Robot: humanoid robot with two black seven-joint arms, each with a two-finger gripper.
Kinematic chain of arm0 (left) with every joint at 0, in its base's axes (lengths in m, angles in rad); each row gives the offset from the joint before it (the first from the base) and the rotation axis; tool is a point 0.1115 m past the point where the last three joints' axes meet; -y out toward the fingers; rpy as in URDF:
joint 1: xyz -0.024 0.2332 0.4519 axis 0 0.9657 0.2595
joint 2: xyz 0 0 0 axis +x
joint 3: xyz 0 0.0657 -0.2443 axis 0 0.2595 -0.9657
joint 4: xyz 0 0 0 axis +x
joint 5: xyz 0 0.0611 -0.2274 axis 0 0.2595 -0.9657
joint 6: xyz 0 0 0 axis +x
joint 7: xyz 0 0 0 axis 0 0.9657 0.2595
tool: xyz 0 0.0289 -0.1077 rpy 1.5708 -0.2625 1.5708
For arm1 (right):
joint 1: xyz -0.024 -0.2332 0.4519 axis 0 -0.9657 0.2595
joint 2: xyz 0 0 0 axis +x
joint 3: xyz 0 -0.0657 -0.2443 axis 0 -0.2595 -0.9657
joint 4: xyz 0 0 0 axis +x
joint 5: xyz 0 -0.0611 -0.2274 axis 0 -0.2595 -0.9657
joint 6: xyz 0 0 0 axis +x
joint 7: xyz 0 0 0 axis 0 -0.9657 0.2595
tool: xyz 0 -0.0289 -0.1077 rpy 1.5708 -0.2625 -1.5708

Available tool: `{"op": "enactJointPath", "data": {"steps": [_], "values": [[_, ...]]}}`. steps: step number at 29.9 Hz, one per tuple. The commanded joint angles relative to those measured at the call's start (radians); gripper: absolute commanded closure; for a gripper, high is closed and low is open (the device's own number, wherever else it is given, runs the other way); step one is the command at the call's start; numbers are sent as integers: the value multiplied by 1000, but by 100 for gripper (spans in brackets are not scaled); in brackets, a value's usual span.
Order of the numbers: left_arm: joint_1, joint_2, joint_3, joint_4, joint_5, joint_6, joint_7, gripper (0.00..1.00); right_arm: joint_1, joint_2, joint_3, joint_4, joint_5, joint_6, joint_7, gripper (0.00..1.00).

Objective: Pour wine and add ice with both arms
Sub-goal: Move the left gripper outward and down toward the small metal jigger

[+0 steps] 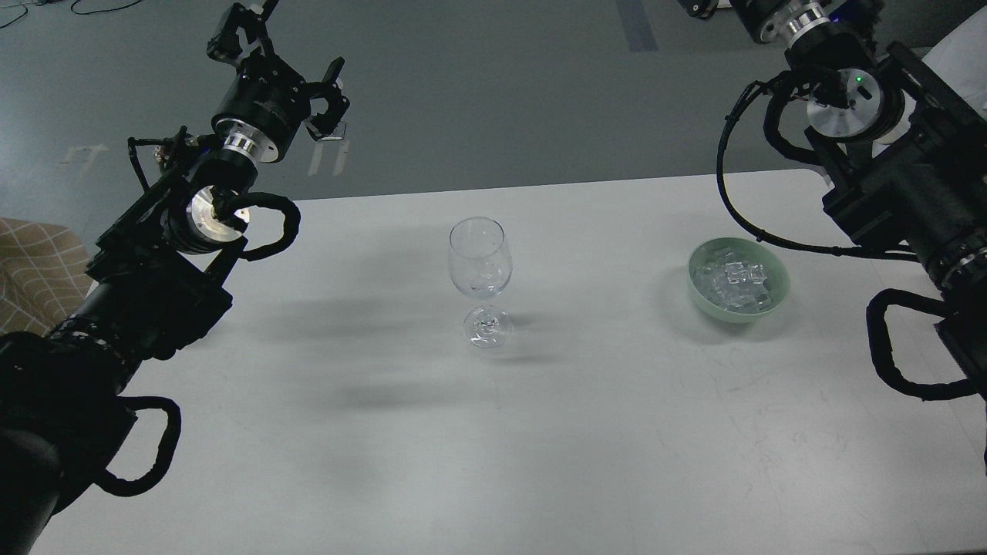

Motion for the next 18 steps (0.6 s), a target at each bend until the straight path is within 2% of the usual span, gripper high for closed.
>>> {"op": "enactJointPath", "data": {"steps": [1,11,16,18], "values": [[-4,6,-1,-1,0,-2,-2,1,1,1,0,1,1,-3,1,0],[-21,11,1,26,1,21,2,1,4,2,3,-4,1,-10,1,0],[-50,11,14,54,11,13,44,1,4,16,4,-7,1,-12,0,0],[-52,13,14,54,9,12,78,2,5,16,4,-7,-1,-13,1,0]]}}
